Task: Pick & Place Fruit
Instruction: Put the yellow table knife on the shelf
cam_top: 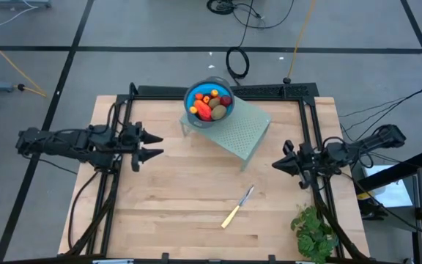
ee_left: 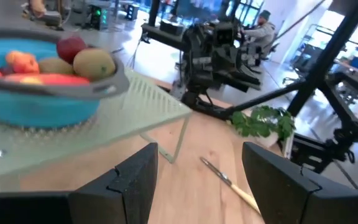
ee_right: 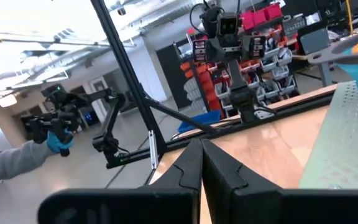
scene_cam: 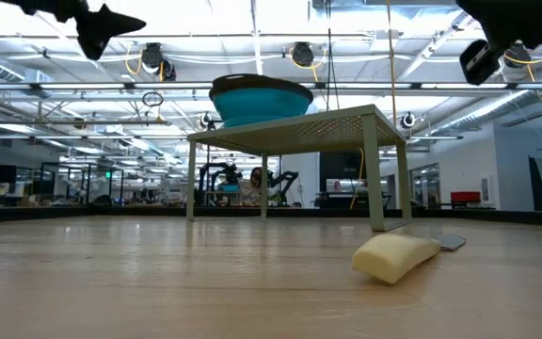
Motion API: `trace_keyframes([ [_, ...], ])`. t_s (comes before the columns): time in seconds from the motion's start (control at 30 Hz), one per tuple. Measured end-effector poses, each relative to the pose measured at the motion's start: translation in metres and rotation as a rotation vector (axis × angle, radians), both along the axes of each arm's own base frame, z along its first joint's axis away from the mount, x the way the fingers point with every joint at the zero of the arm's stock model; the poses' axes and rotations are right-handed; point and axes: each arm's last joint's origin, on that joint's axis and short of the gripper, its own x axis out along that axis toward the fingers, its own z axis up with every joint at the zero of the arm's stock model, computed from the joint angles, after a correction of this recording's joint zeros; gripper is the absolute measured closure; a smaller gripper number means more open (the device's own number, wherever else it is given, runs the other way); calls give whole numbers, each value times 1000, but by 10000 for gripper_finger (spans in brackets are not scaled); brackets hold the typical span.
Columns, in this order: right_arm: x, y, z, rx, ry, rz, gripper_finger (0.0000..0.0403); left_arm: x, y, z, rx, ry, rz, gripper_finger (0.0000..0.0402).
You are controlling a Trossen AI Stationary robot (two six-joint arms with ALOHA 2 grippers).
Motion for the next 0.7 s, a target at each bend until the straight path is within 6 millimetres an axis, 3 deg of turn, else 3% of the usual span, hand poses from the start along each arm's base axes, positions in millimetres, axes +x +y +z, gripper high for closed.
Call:
trace_keyframes([
  [0.37,34,13,39,-43,118,0,403,-19,0,-32,-2,-10,-41,167],
  [0.7,73,27,63,-25,218,3,403,-27,0,-42,28,-36,-87,167],
])
